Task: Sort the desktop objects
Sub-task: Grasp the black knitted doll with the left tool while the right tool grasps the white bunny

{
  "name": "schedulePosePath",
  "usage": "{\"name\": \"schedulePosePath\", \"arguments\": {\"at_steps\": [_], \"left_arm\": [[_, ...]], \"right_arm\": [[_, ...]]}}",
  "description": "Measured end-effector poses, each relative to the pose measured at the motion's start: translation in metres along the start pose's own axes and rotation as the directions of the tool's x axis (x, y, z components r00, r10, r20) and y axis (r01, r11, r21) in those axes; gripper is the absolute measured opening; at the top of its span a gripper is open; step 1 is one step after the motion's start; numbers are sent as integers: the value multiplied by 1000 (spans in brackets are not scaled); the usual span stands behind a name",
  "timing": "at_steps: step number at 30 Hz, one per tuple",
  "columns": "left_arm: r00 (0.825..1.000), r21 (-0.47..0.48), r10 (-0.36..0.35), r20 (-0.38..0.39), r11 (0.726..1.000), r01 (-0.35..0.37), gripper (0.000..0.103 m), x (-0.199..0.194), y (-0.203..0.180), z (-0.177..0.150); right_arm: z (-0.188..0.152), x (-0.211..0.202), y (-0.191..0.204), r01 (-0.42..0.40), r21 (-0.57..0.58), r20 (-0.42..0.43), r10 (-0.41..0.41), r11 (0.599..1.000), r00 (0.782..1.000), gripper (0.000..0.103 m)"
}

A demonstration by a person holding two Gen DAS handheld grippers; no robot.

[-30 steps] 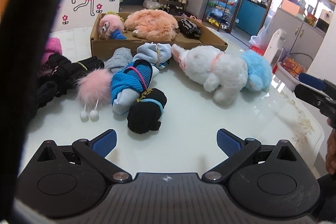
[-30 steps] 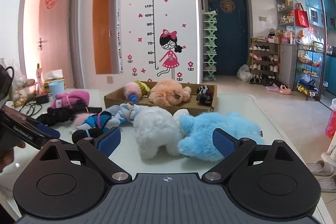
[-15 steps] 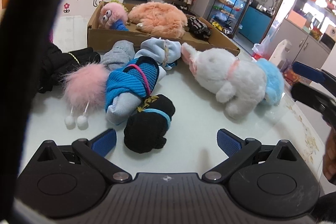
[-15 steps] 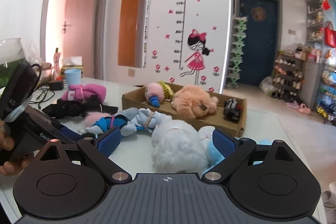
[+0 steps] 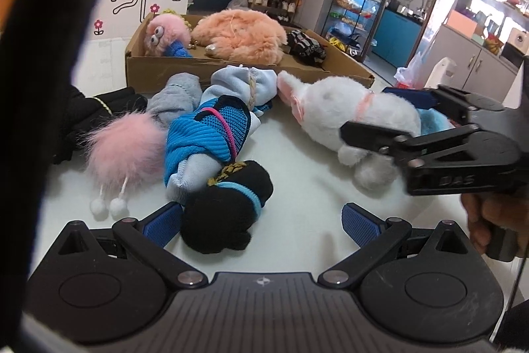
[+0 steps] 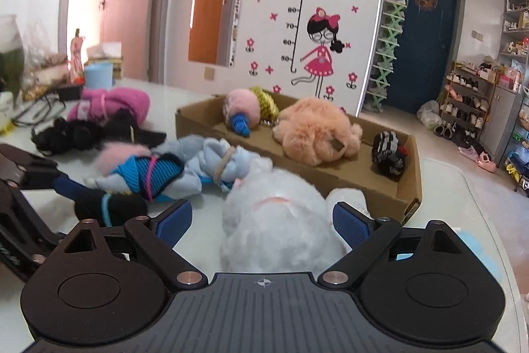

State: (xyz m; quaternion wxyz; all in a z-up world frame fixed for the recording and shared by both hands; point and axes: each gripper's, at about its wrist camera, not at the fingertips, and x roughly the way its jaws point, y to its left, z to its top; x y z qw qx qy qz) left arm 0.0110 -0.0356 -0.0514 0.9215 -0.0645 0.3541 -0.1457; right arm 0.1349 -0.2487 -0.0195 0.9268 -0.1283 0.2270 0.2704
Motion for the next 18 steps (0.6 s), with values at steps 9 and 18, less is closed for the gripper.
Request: {"name": "schedulePosePath", "arguments": {"at_steps": [9,18], "left_arm": [[999,58,33,1,998,-33,83,0,-11,-4],[998,26,64,21,998,-64,42,-8,-4,-4]], "right_arm": [[-6,15,7,69,-43,-32,-70,997,997,83],[-8,9,5,64,-32,-8,-64,997,998,70]]}}
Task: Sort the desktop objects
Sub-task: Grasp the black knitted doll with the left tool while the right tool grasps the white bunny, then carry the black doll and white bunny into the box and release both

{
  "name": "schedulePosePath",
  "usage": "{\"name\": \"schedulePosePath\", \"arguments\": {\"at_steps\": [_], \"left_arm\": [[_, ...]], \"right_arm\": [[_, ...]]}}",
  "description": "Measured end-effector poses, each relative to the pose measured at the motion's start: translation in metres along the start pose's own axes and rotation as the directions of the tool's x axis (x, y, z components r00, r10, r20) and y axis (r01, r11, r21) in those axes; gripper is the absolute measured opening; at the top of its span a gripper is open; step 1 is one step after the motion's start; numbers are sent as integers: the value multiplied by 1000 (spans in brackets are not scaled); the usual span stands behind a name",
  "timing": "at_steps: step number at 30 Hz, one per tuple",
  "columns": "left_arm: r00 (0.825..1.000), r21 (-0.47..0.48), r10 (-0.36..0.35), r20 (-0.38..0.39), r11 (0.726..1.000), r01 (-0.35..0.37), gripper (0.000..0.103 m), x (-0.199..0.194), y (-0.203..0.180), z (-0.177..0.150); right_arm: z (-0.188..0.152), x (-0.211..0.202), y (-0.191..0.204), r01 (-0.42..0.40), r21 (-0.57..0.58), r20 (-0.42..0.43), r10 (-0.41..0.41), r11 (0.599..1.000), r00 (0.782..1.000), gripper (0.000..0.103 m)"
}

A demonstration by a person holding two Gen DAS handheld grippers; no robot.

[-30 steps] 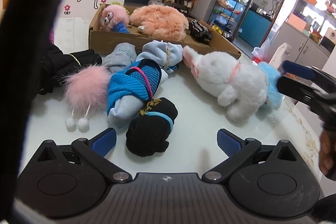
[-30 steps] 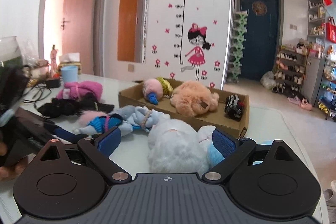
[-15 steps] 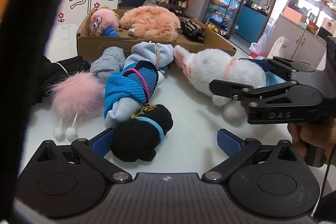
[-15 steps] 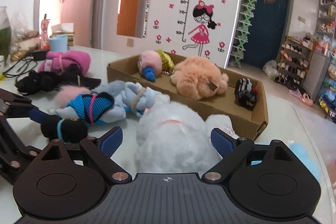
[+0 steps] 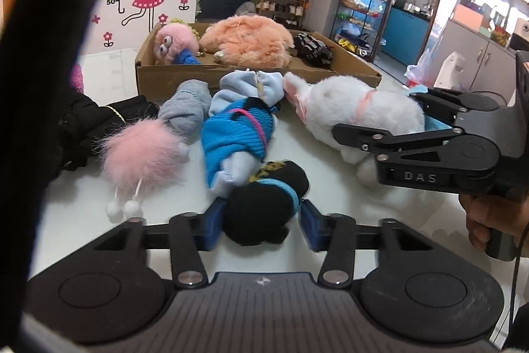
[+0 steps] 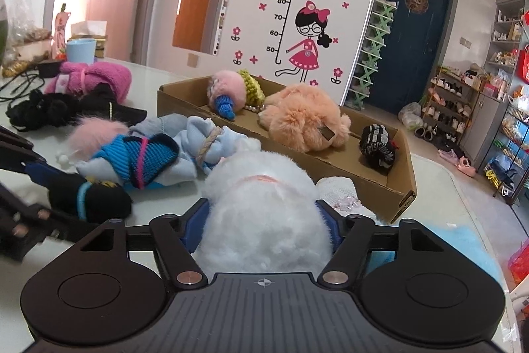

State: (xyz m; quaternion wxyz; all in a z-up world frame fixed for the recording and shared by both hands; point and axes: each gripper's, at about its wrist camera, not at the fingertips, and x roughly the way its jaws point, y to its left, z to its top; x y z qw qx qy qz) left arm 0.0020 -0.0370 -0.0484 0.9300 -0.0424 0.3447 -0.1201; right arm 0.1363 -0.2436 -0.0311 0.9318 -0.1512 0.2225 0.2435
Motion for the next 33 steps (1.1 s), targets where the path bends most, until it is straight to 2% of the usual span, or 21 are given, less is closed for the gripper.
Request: {"name": "schedulePosePath", "arguments": {"at_steps": [4,11,16,20,27,33], "left_arm": [[1000,0,-2,0,1000,2,40,-2,1,-1],[1000,11,-12,15,1000,12,38,-12,-1,-1],[998,4,-41,45,999,41,38,-24,-3,0],[996,4,-64,67,998,64,38,-28,-4,3],[993,-1,-75,95,997,75,38,-31,-3,5],[991,7,-47,125,999,47,38,-39,-5,8]], "right_arm": [[1,-4,-5,-33,41,11,32,999,999,68],[4,-26,-34,-142,229,92,124,963,988,68],[0,-41,-63,-279,421,180,222,863,958,68],[-4,-47,-78,-343,504,240,253,792,937,68],[-5,-44,-79,-335,515,239,243,789,940,68],[-3,-47,-79,-340,512,248,243,789,938,68]]}}
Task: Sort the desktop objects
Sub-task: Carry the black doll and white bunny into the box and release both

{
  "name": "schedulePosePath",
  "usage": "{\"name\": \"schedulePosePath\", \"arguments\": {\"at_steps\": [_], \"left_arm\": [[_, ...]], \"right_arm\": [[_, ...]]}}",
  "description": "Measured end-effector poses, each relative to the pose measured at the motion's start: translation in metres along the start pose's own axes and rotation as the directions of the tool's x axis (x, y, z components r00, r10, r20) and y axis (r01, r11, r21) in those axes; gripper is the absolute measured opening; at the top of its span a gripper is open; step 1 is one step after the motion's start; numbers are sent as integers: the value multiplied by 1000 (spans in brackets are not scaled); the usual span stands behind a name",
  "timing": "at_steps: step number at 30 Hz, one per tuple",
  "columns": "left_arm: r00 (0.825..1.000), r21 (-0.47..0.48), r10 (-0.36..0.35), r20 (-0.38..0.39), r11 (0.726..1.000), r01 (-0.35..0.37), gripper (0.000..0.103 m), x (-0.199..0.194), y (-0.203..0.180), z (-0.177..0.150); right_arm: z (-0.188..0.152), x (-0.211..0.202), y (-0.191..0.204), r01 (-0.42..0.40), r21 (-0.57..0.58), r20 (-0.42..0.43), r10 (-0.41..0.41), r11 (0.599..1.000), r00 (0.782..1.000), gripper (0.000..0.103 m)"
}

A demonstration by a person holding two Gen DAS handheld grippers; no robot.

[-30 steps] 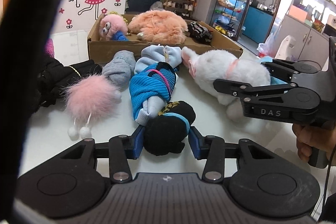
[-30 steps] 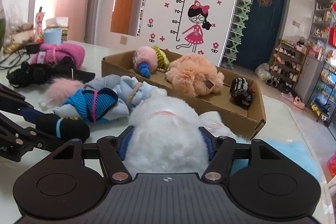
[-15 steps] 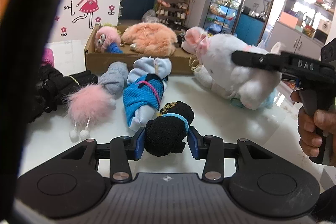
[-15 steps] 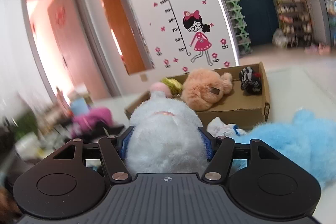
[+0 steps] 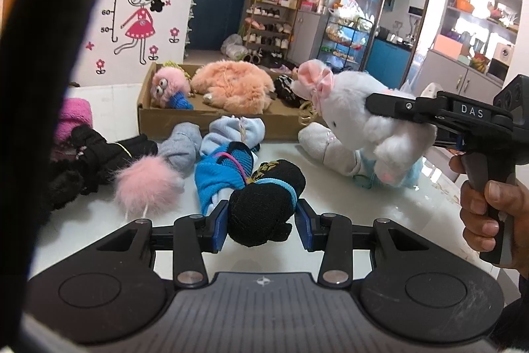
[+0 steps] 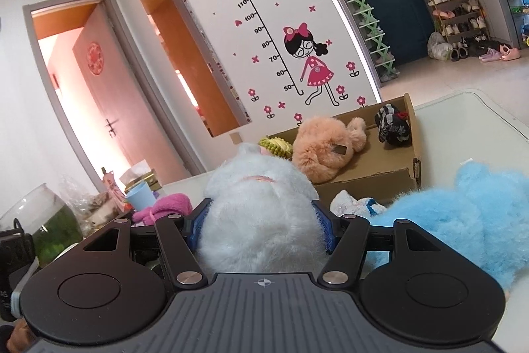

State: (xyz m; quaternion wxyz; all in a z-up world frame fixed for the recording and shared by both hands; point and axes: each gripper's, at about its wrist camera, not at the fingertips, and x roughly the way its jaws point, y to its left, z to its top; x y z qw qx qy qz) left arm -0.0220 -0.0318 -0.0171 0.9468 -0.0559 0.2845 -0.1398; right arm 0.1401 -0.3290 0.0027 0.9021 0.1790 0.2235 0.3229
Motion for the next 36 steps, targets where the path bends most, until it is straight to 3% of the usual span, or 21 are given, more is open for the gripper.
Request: {"name": "schedulePosePath", "arguments": {"at_steps": [22,30,36], "left_arm": [[991,50,96,90,994,-101,38,-55,-17,61],[991,81,105,82,990,-111,39,-30,-19,105],[992,24,121,43,992,-122,39,26,2,146]], "right_arm": [[14,-36,19,-74,12,118,72,997,990,68],[51,-41,15,-4,-24,157,7,1000,988,68],[94,-14,10,86,-113,136,-71,990,988,68]]}}
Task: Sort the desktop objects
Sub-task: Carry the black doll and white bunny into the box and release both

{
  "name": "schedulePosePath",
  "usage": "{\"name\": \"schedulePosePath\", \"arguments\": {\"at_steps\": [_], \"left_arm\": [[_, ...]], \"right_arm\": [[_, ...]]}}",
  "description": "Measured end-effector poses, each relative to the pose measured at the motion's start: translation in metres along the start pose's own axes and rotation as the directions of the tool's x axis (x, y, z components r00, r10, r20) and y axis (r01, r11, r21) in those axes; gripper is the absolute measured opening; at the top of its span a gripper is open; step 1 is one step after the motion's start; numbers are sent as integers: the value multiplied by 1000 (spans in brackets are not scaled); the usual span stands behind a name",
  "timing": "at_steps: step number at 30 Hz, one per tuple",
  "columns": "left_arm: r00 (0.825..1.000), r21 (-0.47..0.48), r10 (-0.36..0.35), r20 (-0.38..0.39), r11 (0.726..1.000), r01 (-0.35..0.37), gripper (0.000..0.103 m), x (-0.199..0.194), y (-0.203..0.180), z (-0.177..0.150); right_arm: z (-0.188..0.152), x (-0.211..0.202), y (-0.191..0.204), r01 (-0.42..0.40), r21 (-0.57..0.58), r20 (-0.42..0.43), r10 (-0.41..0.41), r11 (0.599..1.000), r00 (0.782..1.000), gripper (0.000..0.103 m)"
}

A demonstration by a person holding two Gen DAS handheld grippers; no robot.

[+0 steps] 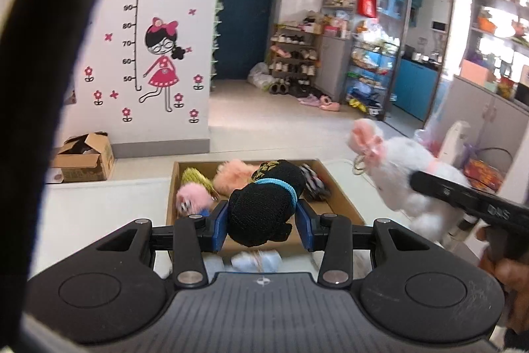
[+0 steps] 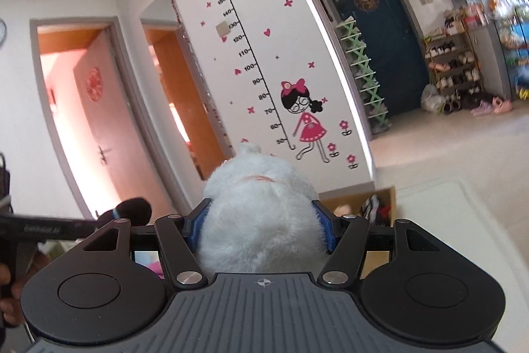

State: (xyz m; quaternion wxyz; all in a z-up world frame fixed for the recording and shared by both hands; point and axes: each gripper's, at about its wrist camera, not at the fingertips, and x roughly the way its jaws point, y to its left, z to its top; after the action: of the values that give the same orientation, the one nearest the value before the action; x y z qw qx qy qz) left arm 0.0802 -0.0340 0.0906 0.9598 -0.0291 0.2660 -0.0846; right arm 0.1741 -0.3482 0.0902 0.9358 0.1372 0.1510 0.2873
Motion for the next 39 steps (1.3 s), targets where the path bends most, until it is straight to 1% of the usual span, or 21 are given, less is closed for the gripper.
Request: {"name": "schedulePosePath", "arguments": {"at_steps": [5,8,11,16,20,21,24,27,29,31,32,33,34,35,36,38,39], "left_arm": [[999,-54,23,-44,998,-25,39,66,12,23],[995,-91,31,-91,995,-40,39,103,21,29],[991,-86,55,-122,994,-66,39,135,29,29],[986,-147,46,-160,987,-70,39,182,43,21],[982,-149,53,-179,986,-80,39,205,48,14],[982,-152,50,-180,985,-78,39,205,50,12],[980,-144,69,-187,985,-97,39,216,53,10],[981,-147,70,-178,984,-97,39,212,51,8],[980,-123,79,-183,987,-102,39,210,48,5],[978,-114,79,-191,988,-102,41,205,47,2],[979,-111,73,-189,989,-95,45,204,48,1],[980,-106,63,-189,991,-84,53,203,47,2],[980,-96,57,-189,992,-76,59,198,45,0],[980,-80,60,-190,994,-76,73,199,43,3],[981,-66,60,-185,995,-73,83,196,42,3],[983,-64,60,-175,995,-72,86,187,44,5],[983,-72,58,-175,995,-72,90,184,45,6]], "right_arm": [[24,47,-12,66,-58,-49,-69,996,996,68],[33,79,-22,110,-86,-84,-117,990,989,68],[38,109,-30,143,-123,-120,-158,982,980,68],[39,163,-36,182,-183,-185,-216,966,959,68],[29,200,-41,215,-219,-225,-263,952,938,68],[26,208,-42,219,-221,-238,-271,950,933,68],[13,231,-42,238,-259,-263,-306,936,915,68],[2,247,-42,263,-282,-281,-342,923,897,68],[-5,257,-42,274,-309,-298,-367,911,881,68],[-11,261,-39,272,-336,-307,-377,902,874,68],[-14,263,-38,269,-345,-313,-380,899,870,69],[-16,264,-37,269,-349,-321,-384,898,866,70],[-17,264,-36,270,-352,-320,-386,896,865,71],[-18,264,-35,269,-353,-319,-385,896,866,73],[-19,263,-33,271,-352,-319,-386,896,866,74],[-16,262,-32,281,-350,-311,-394,894,865,81],[-15,259,-30,285,-350,-302,-396,892,867,82]]}}
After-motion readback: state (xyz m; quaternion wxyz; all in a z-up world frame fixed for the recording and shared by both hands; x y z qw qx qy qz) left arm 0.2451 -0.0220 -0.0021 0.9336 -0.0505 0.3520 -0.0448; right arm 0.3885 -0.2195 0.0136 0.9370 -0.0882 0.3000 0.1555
